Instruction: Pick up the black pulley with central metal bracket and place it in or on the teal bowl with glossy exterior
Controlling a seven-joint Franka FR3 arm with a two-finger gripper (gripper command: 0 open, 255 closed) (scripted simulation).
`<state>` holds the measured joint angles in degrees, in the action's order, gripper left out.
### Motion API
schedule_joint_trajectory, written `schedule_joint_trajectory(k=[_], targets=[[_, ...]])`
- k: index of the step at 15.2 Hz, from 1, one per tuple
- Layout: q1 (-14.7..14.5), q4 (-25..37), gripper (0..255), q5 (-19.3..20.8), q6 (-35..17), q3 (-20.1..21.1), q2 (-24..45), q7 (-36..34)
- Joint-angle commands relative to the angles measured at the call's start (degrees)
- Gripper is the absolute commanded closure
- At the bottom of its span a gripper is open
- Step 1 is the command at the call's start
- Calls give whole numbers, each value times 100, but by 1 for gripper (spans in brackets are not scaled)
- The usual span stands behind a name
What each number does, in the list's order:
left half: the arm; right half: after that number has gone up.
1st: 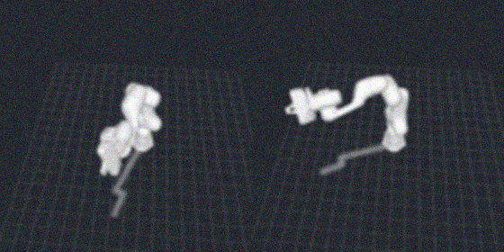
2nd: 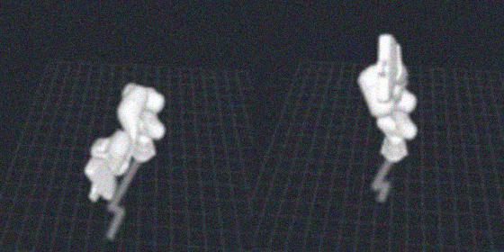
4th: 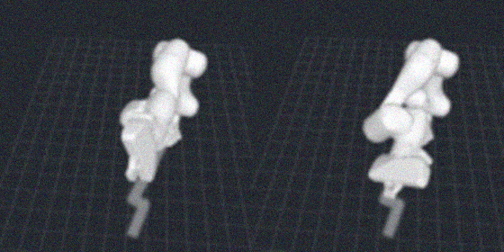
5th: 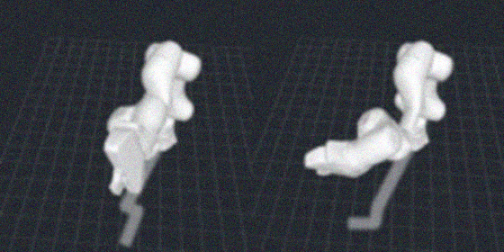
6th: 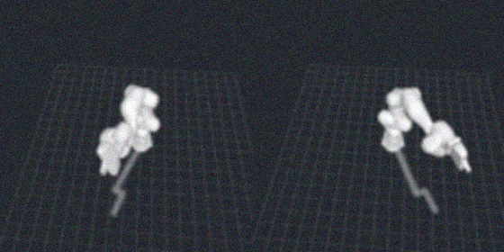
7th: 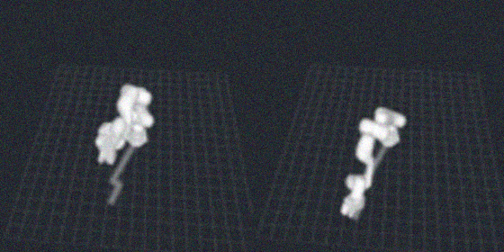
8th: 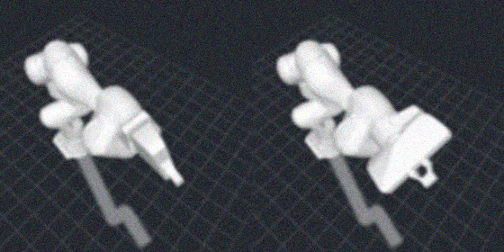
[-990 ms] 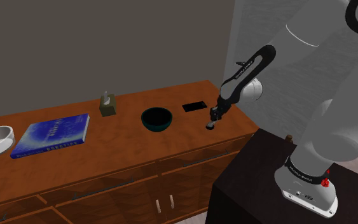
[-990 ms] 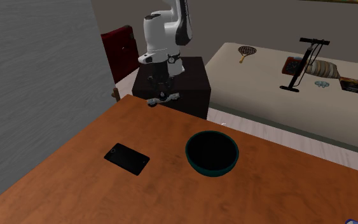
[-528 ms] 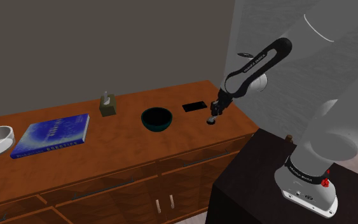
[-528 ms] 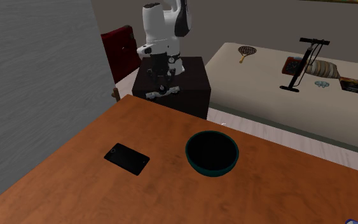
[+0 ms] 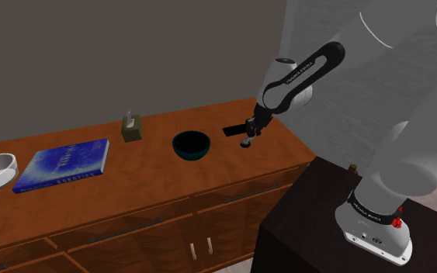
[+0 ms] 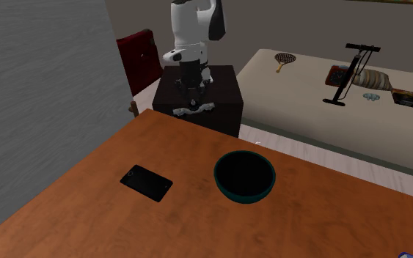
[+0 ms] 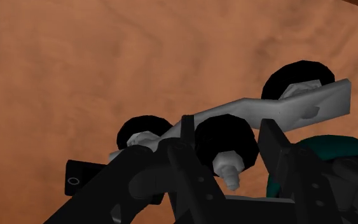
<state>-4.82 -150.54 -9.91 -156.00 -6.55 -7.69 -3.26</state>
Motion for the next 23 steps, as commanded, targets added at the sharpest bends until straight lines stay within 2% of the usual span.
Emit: schedule_joint_trajectory(k=[1,12,18,22,23], targets=[[-100,365,255,-18,-28,123,378,-210],[-559,2788,255,359,505,434,2206,-1359],[-825,4426,255,530,1059,457,3273,-1830],[-989,5838,255,615,1598,459,4138,-2103],[-989,5824,255,610,1542,460,4180,-2098]])
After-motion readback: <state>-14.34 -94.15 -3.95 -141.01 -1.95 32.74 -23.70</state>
